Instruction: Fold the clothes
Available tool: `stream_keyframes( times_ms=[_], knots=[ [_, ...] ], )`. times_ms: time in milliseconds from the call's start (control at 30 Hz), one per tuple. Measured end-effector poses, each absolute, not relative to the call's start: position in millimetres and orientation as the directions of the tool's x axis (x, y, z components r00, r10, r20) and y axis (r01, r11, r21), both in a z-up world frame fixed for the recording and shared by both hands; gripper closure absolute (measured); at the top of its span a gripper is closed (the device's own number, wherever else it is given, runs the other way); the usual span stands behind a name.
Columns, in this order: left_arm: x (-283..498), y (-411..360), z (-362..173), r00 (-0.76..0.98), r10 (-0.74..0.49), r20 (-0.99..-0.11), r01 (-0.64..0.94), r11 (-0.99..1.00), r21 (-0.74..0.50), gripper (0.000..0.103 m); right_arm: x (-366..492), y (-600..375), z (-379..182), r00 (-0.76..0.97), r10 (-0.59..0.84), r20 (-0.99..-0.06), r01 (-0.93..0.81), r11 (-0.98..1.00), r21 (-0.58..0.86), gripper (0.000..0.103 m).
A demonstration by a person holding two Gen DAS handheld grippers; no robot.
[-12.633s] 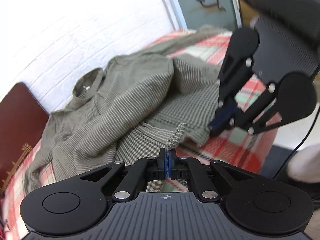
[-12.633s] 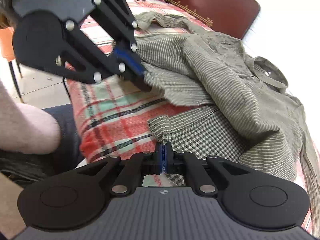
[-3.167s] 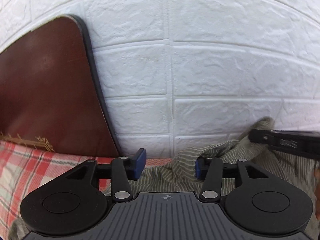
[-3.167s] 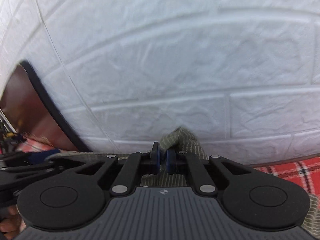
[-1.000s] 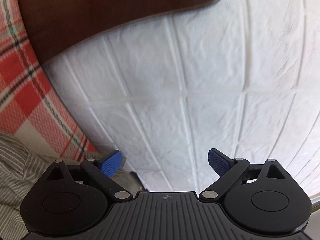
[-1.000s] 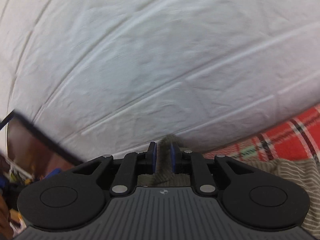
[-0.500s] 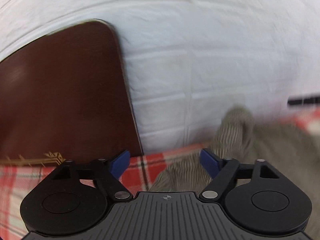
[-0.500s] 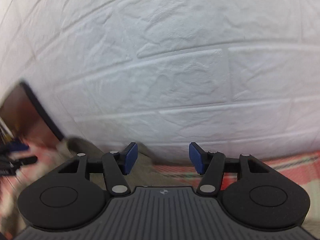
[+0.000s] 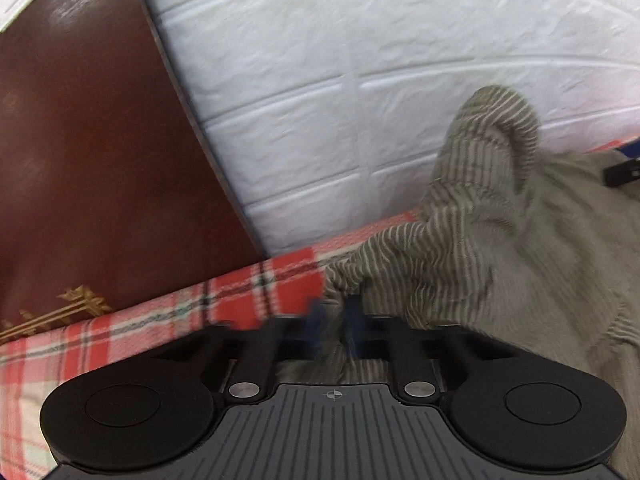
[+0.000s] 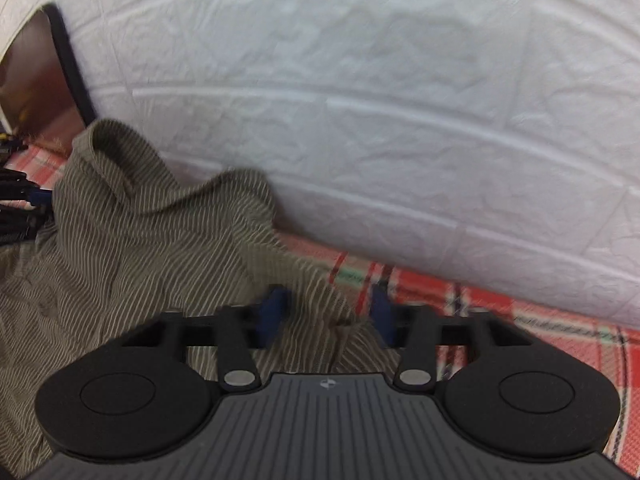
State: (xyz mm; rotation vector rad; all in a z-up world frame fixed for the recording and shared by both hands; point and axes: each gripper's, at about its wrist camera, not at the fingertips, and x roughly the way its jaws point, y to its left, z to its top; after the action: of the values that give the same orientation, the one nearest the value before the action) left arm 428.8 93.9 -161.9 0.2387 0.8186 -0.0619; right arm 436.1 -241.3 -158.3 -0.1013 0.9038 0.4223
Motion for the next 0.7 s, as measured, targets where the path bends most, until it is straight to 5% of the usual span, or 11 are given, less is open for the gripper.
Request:
stream_keyframes(
  times_ms=[200, 367, 467, 567, 633, 700],
  knots=[
    [439, 101, -172, 0.689, 0.153, -0.709, 0.022, 0.972, 0.232, 0.103, 427, -276, -137, 0.675, 0.298, -0.675, -0.259, 0.952, 0.161, 0.099],
    [447, 107, -180, 0.678, 0.236, -0.696, -0.062, 0.962, 0.265, 0.103, 436, -284, -152, 0.676, 0.218, -0.704, -0.117, 0.975, 0.189, 0.099],
    [452, 109, -185, 0.665, 0.272, -0.695, -0.096, 0.955, 0.282, 0.092, 436, -299, -157, 0.666, 0.23, -0.709, -0.09, 0.969, 0.23, 0.099],
    [452, 116, -183, 0.656, 0.303, -0.692, -0.134, 0.948, 0.289, 0.086, 430, -317, -153, 0.672, 0.269, -0.689, -0.08, 0.953, 0.294, 0.085],
    [452, 123, -180, 0.647, 0.311, -0.696, -0.158, 0.948, 0.277, 0.082, 425, -326, -148, 0.676, 0.294, -0.676, -0.096, 0.944, 0.314, 0.059],
    [450, 130, -178, 0.641, 0.296, -0.708, -0.161, 0.954, 0.253, 0.072, 419, -331, -145, 0.661, 0.336, -0.671, -0.141, 0.934, 0.328, 0.058]
  ],
)
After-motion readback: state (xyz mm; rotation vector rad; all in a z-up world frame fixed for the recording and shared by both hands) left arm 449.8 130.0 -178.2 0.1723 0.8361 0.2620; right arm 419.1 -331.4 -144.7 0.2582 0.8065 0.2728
